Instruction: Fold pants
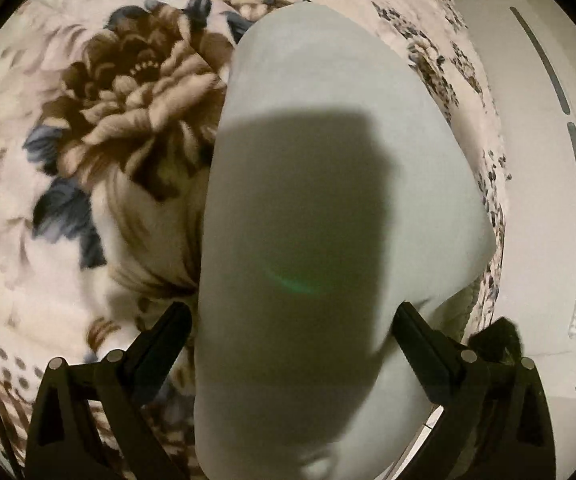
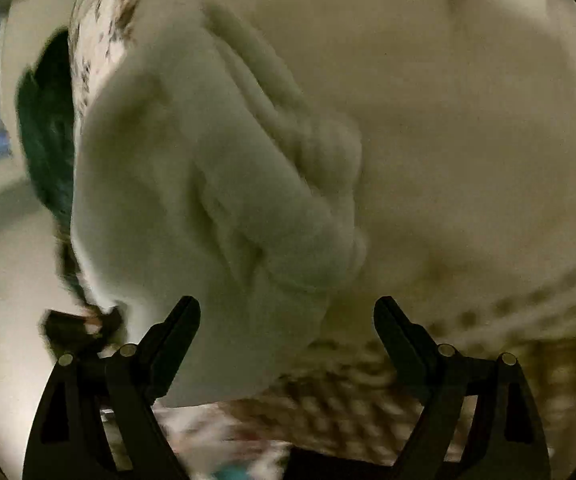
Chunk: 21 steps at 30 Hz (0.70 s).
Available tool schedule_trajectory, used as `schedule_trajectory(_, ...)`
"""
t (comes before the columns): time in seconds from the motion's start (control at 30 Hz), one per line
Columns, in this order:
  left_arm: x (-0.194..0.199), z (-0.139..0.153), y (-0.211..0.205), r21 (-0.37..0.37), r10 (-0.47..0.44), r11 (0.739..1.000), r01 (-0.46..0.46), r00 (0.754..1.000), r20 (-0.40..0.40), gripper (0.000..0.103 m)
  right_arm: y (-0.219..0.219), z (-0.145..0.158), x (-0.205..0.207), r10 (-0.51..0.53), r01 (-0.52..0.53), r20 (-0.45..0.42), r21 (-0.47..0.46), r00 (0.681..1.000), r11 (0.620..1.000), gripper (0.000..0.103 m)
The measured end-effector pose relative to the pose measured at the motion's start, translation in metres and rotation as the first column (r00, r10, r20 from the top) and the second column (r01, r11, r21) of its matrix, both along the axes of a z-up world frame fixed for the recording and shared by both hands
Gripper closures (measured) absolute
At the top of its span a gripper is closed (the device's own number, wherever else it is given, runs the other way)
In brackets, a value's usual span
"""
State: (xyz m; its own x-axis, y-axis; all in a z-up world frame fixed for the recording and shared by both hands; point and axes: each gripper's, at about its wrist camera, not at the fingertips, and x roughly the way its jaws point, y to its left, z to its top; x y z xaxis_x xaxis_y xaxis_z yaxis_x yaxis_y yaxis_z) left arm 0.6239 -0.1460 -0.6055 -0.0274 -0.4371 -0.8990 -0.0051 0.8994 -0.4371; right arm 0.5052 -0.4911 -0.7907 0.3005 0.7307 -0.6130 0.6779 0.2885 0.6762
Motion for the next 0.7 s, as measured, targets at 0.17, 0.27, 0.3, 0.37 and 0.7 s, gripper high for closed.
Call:
schedule_trajectory(0.17, 0.003, -0.007, 0.004, -0.064, -0.011, 0.998, 0.009, 0.999, -0.031, 0.000, 0.025, -0.033, -0.001, -0.119, 0.102, 0.092, 0.172, 0.989, 0.980, 0.011)
schedule_trajectory(0.27, 0.006, -0.014, 0.009, -0.124, -0.004, 0.992, -0.002, 0.999, -0.050, 0.000, 0.032, -0.042, 0.004, -0.181, 0.155, 0.125, 0.195, 0.975, 0.968, 0.008)
schedule_trajectory(0.3, 0.008, -0.017, 0.010, -0.149, -0.006, 0.989, -0.002, 0.999, -0.053, 0.000, 0.033, -0.041, 0.006, -0.207, 0.175, 0.140, 0.215, 0.968, 0.961, 0.008)
schedule_trajectory(0.37, 0.013, -0.029, 0.012, -0.202, -0.002, 0.979, -0.012, 0.998, -0.070, 0.000, 0.033, -0.038, 0.008, -0.247, 0.199, 0.173, 0.254, 0.953, 0.947, 0.008)
schedule_trajectory(0.7, 0.013, -0.006, 0.002, -0.296, -0.058, 0.953, 0.062, 0.998, 0.023, 0.026, 0.043, -0.026, 0.020, -0.176, 0.151, 0.217, 0.130, 0.960, 0.980, 0.038)
